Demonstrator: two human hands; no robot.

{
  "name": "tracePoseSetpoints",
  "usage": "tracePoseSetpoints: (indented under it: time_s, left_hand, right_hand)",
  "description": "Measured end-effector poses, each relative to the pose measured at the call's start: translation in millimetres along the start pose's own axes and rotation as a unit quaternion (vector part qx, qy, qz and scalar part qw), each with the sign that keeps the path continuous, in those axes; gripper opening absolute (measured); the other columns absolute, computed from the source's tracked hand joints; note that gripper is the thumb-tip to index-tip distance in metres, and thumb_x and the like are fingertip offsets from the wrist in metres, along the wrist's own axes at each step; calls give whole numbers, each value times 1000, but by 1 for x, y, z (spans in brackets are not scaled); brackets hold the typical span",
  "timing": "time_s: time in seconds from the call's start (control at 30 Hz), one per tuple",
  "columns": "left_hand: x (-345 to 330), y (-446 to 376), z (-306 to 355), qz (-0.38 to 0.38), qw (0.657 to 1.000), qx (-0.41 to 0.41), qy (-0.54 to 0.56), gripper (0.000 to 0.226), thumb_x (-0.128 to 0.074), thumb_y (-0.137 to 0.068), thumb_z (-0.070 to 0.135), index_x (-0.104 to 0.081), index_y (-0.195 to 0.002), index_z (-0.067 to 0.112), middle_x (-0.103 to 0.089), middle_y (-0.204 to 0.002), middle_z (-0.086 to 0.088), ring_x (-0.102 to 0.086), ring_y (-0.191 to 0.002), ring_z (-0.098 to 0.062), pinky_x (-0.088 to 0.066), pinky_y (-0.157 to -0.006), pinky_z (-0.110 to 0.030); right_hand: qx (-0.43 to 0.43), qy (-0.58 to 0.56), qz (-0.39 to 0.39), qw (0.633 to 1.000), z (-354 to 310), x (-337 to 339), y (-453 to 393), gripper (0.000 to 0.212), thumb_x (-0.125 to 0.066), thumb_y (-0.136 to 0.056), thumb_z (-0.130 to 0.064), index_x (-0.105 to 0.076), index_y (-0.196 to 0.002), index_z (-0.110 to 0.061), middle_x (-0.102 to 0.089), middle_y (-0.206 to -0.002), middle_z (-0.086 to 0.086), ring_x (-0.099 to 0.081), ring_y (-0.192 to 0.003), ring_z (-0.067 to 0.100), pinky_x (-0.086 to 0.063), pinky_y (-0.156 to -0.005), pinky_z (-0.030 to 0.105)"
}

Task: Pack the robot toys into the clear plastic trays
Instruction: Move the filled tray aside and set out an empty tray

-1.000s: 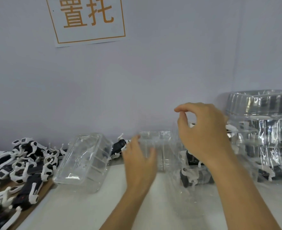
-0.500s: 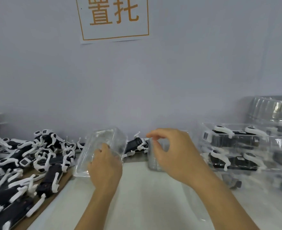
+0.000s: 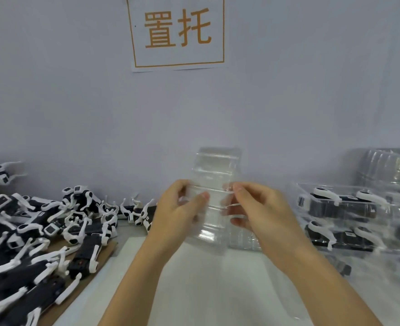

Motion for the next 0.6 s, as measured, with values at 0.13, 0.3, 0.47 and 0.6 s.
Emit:
tracePoseSetpoints:
  time_s: [0.13, 0.3, 0.47, 0.6]
  left_hand:
    - [-9, -2, -9, 2, 999, -2, 36, 13, -69, -90, 17, -68, -101, 10, -69, -85, -8, -63, -70, -14, -50, -56, -22]
    - [2, -6, -13, 52, 998, -17, 19, 28, -67, -92, 35, -67, -91, 7, -61, -70, -14, -56, -61, -17, -48, -57, -30]
    - [41, -13, -16, 109, 994, -14, 13, 30, -68, -92, 36, -66, -83, 7, -58, -62, 0, -52, -53, -11, -45, -49, -22]
    - [95, -15, -4, 169, 970, -56, -165, 21, -68, -91, 39, -66, -92, 18, -62, -69, 7, -56, -59, -14, -42, -53, -23]
  right_hand:
    - [-10, -21, 17, 1000, 1, 10, -2, 20, -56, -100, -14, -74, -92, -12, -75, -76, 2, -72, -66, 15, -55, -60, 20]
    - [-23, -5, 61, 998, 7, 25, -4, 25, -51, -101, -9, -74, -90, -10, -73, -70, 0, -71, -64, 14, -51, -53, 18]
    - [5, 46, 154, 987, -2, 60, -5, 25, -49, -99, -10, -70, -86, -15, -67, -59, -10, -66, -54, 8, -49, -48, 15]
    - [16, 56, 180, 982, -9, 77, -4, 23, -44, -100, -12, -66, -91, -14, -67, -59, -8, -67, -53, 11, -49, -45, 16]
Point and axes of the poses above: each hand's wrist, its own y-axis away from the middle knuckle, its own x-axis out of the back of the hand, z = x × y, the point moved 10 cm from there along -y, towards the middle knuckle
